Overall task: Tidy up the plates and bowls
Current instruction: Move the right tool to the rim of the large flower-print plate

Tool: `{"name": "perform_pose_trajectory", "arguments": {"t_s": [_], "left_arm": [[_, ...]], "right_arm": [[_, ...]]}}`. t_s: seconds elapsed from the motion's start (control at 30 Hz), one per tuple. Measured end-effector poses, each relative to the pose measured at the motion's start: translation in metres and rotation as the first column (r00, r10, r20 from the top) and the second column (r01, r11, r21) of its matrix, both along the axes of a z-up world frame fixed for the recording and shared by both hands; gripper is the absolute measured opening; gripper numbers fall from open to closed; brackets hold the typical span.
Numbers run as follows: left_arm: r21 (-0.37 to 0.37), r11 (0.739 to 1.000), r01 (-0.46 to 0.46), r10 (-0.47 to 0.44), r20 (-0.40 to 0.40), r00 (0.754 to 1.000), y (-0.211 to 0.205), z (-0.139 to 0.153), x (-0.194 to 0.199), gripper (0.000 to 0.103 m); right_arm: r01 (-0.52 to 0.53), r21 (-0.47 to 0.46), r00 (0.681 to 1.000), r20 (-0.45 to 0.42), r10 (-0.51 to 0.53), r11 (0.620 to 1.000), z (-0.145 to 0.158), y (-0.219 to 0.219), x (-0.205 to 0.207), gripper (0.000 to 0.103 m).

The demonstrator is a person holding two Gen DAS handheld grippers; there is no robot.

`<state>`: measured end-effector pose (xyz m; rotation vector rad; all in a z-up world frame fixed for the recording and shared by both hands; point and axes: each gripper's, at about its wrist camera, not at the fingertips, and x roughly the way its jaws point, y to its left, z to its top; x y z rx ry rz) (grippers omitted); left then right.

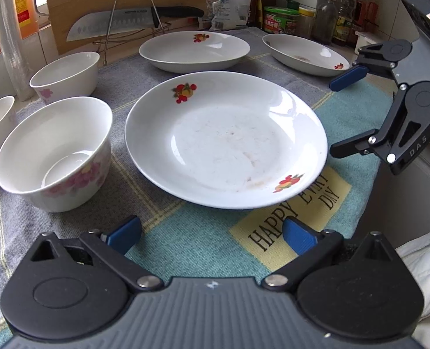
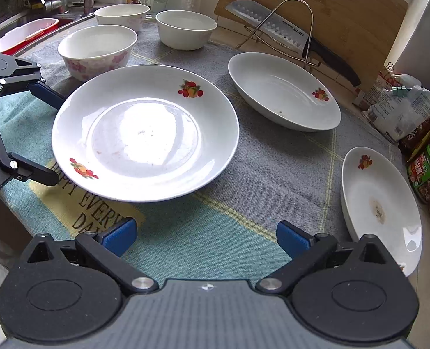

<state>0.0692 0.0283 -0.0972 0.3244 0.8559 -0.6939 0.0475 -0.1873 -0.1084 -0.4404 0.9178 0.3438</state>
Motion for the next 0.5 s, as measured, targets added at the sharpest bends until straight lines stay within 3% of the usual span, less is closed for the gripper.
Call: {"name": "perform_pose_trajectory", "arguments": {"t_s": [0.17, 0.3, 0.37, 0.5], "left_arm": [[0.004, 1.0, -0.002, 0.002, 0.02, 1.0, -0.009, -0.002, 0.003, 0.102], [-0.009, 1.0, -0.02, 0.021, 0.036, 0.999, -0.014, -0.003, 0.003, 0.103], [-0.01, 0.999, -0.037, 0.037, 0.035, 0.999, -0.015, -0.003, 0.004, 0.103], [-0.014, 0.997, -0.075, 0.076, 0.04, 0.996, -0.018, -0.004, 0.004, 0.103]], "right_arm": [[0.042, 0.101, 0.999, -0.031, -0.039, 0.994, 0.011, -0.012, 0.019, 0.103], [-0.009, 0.098, 0.999, -0.042, 0.013, 0.995, 0.015, -0.01, 0.031, 0.103], [-0.037, 0.08, 0.999, -0.008, 0.038, 0.996, 0.021, -0.014, 0.033, 0.103], [-0.056, 0.151, 0.998, -0.03, 0.061, 0.987, 0.025, -0.02, 0.055, 0.103]]}}
